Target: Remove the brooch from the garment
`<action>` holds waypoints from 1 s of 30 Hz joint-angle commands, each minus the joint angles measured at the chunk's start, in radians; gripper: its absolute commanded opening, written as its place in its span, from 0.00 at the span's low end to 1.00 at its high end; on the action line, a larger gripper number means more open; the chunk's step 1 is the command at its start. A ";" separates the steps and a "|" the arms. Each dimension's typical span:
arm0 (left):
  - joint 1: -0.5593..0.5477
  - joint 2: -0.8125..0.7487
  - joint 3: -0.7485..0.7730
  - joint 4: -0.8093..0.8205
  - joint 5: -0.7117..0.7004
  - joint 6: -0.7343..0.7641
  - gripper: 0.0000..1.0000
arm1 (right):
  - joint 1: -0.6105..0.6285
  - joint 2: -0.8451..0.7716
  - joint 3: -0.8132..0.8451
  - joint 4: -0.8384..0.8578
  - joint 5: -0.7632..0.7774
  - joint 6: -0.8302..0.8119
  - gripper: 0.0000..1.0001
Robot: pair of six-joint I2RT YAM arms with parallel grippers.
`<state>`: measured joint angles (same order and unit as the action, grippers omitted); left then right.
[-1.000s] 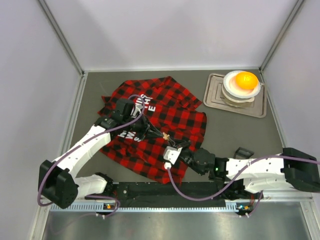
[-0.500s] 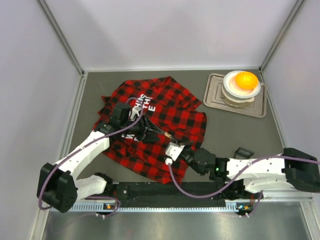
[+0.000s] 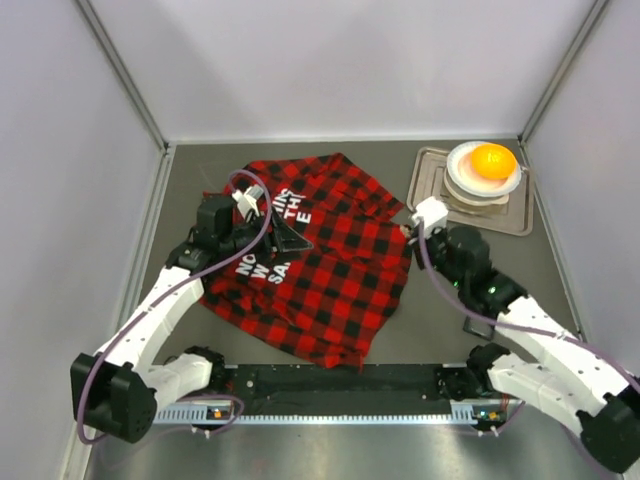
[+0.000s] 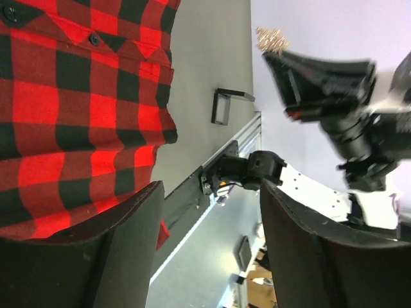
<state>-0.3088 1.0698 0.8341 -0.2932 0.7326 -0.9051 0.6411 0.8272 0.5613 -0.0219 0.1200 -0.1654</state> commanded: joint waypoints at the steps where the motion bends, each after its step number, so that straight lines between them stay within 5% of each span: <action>1: -0.009 -0.022 -0.018 0.035 0.016 0.144 0.66 | -0.234 0.042 0.195 -0.327 -0.387 0.201 0.00; 4: -0.065 -0.014 -0.016 0.042 -0.034 0.172 0.66 | -0.338 0.098 0.312 -0.464 -0.529 0.129 0.00; 7: -0.235 -0.042 -0.001 0.058 -0.148 0.202 0.66 | -0.382 0.174 0.397 -0.706 -0.496 -0.009 0.00; 11: -0.328 -0.068 0.019 0.056 -0.248 0.227 0.66 | -0.477 0.237 0.466 -0.956 -0.549 -0.135 0.00; 17: -0.441 -0.102 0.079 -0.054 -0.427 0.337 0.66 | -0.504 0.348 0.594 -1.211 -0.330 -0.278 0.00; 24: -0.544 -0.094 0.049 -0.026 -0.502 0.379 0.66 | -0.560 0.337 0.454 -1.357 -0.365 -0.519 0.00; 30: -0.630 -0.087 0.091 -0.080 -0.604 0.419 0.66 | -0.554 0.337 0.330 -1.380 -0.283 -0.568 0.00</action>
<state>-0.9005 0.9813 0.8742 -0.3603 0.2195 -0.5407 0.0879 1.1812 0.9150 -1.3041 -0.2028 -0.6415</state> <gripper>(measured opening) 0.661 0.009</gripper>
